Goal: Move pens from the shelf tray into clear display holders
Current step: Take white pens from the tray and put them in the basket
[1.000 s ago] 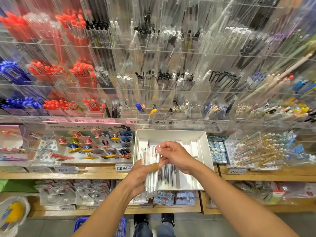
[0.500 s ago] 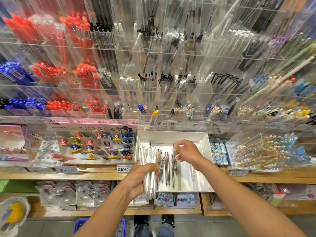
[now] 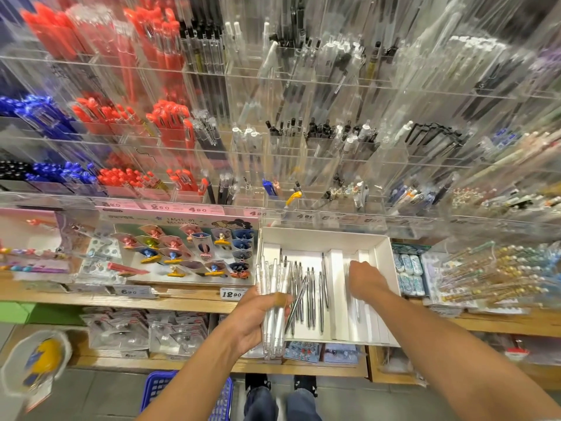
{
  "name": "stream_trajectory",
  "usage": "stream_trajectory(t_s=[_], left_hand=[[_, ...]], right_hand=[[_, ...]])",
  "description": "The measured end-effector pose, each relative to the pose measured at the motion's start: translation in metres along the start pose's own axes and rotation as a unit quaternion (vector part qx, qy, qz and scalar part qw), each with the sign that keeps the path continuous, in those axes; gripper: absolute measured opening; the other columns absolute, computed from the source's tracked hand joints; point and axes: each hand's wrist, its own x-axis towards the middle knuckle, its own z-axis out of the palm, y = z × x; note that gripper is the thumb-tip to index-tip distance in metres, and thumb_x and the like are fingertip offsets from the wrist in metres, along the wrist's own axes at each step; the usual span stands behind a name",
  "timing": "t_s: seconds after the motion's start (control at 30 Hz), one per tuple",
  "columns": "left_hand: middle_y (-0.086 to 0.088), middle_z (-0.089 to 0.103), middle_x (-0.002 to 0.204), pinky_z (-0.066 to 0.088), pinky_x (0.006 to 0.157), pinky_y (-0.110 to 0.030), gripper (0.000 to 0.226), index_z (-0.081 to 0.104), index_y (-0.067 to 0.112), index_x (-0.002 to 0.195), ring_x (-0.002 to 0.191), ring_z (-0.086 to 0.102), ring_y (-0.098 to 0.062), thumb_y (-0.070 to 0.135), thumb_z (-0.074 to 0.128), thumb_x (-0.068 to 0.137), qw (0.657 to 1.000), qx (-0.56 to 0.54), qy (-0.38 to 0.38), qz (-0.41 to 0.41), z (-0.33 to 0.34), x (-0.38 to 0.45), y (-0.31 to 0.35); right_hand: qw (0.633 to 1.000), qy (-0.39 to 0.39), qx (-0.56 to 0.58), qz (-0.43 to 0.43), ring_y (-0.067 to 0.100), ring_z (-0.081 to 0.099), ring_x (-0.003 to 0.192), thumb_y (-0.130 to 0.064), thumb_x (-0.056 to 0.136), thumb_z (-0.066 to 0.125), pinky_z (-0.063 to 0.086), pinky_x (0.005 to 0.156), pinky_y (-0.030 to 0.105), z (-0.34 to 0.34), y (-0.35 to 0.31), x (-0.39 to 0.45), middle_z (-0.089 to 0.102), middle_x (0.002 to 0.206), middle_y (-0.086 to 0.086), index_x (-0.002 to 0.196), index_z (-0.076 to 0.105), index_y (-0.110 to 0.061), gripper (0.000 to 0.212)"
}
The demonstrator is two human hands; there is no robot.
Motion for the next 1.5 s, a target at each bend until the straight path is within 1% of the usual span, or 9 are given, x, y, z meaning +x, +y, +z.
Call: stream_trajectory(t_s=[0.1, 0.2, 0.33, 0.73, 0.97, 1.07, 1.27, 1.43, 1.5], left_hand=[[-0.034, 0.047, 0.139, 0.057, 0.061, -0.034, 0.125, 0.017, 0.002, 0.153, 0.082, 0.071, -0.026, 0.002, 0.089, 0.051, 1.000, 0.008, -0.001, 0.007, 0.004, -0.003, 0.002], [-0.029, 0.052, 0.130, 0.058, 0.065, -0.035, 0.125, 0.019, 0.007, 0.153, 0.080, 0.070, -0.025, 0.002, 0.088, 0.049, 1.000, -0.002, 0.005, 0.008, 0.004, 0.000, 0.000], [-0.030, 0.042, 0.145, 0.045, 0.106, -0.051, 0.146, 0.020, 0.008, 0.153, 0.130, 0.050, -0.040, 0.015, 0.096, 0.028, 1.000, 0.015, 0.001, 0.015, 0.000, 0.007, -0.004], [-0.029, 0.040, 0.149, 0.028, 0.118, -0.056, 0.160, 0.021, 0.006, 0.153, 0.141, 0.034, -0.044, 0.026, 0.101, 0.016, 0.998, 0.041, -0.017, 0.035, 0.000, 0.009, -0.007], [-0.026, 0.049, 0.143, 0.025, 0.119, -0.055, 0.152, 0.025, 0.000, 0.151, 0.141, 0.037, -0.039, 0.024, 0.101, 0.022, 0.999, 0.028, -0.018, 0.040, 0.002, 0.011, -0.008], [-0.017, 0.074, 0.105, 0.033, 0.114, -0.054, 0.134, 0.028, -0.002, 0.149, 0.120, 0.060, -0.032, 0.016, 0.098, 0.036, 0.999, 0.018, -0.024, 0.040, 0.002, 0.010, -0.007], [-0.015, 0.037, 0.151, 0.009, 0.122, -0.052, 0.145, 0.001, 0.019, 0.157, 0.146, 0.025, -0.031, 0.020, 0.096, 0.047, 0.998, 0.029, -0.021, 0.059, 0.003, 0.005, -0.005], [-0.005, 0.069, 0.102, 0.020, 0.118, -0.056, 0.065, 0.053, 0.016, 0.102, 0.118, 0.053, -0.023, 0.017, 0.091, 0.050, 0.996, 0.029, -0.033, 0.081, -0.004, -0.011, -0.008], [-0.005, 0.067, 0.111, 0.021, 0.118, -0.055, 0.068, 0.054, 0.015, 0.108, 0.111, 0.056, -0.021, 0.017, 0.091, 0.051, 0.995, 0.023, -0.007, 0.093, -0.008, -0.020, -0.012]], right_hand=[[1.000, 0.006, -0.013, 0.018, 0.027, 0.062, 0.104, 0.003, 0.085, 0.049, 0.050, 0.076, 0.037, 0.006, -0.004, -0.002, 0.063, 0.112, 0.007, 0.114, 0.057, -0.010, 0.033], [1.000, 0.017, -0.013, 0.017, 0.025, 0.061, 0.101, 0.001, 0.085, 0.052, 0.045, 0.069, 0.035, 0.009, -0.005, -0.004, 0.063, 0.109, 0.004, 0.111, 0.054, -0.013, 0.029], [0.999, 0.018, -0.034, 0.013, 0.023, 0.063, 0.098, -0.003, 0.083, 0.058, 0.047, 0.069, 0.034, 0.015, -0.006, -0.012, 0.064, 0.106, 0.004, 0.111, 0.052, -0.014, 0.030], [0.999, -0.018, -0.026, 0.038, 0.024, 0.066, 0.098, -0.003, 0.088, 0.051, 0.056, 0.080, 0.035, 0.021, -0.009, -0.027, 0.069, 0.106, 0.004, 0.108, 0.064, -0.011, 0.025], [0.981, -0.008, 0.183, 0.066, 0.030, 0.058, 0.110, -0.009, 0.097, 0.041, 0.047, 0.079, 0.034, 0.002, -0.006, -0.033, 0.055, 0.127, 0.015, 0.142, 0.026, -0.002, 0.049], [0.954, -0.033, 0.297, 0.027, 0.026, 0.056, 0.100, -0.009, 0.099, 0.036, 0.046, 0.076, 0.035, -0.001, 0.002, -0.039, 0.051, 0.126, 0.017, 0.147, 0.010, 0.001, 0.055], [0.814, -0.068, 0.576, 0.027, 0.020, 0.053, 0.078, -0.004, 0.097, 0.038, 0.051, 0.064, 0.031, 0.000, 0.000, -0.059, 0.052, 0.104, 0.012, 0.140, 0.035, -0.009, 0.043], [0.787, -0.080, 0.611, 0.023, 0.019, 0.049, 0.080, -0.004, 0.098, 0.039, 0.046, 0.059, 0.027, -0.012, -0.010, -0.072, 0.053, 0.105, 0.012, 0.136, 0.040, -0.007, 0.039], [0.781, -0.088, 0.618, 0.002, 0.017, 0.050, 0.077, -0.003, 0.098, 0.042, 0.044, 0.058, 0.027, -0.018, -0.015, -0.079, 0.054, 0.103, 0.012, 0.129, 0.045, -0.004, 0.031]])
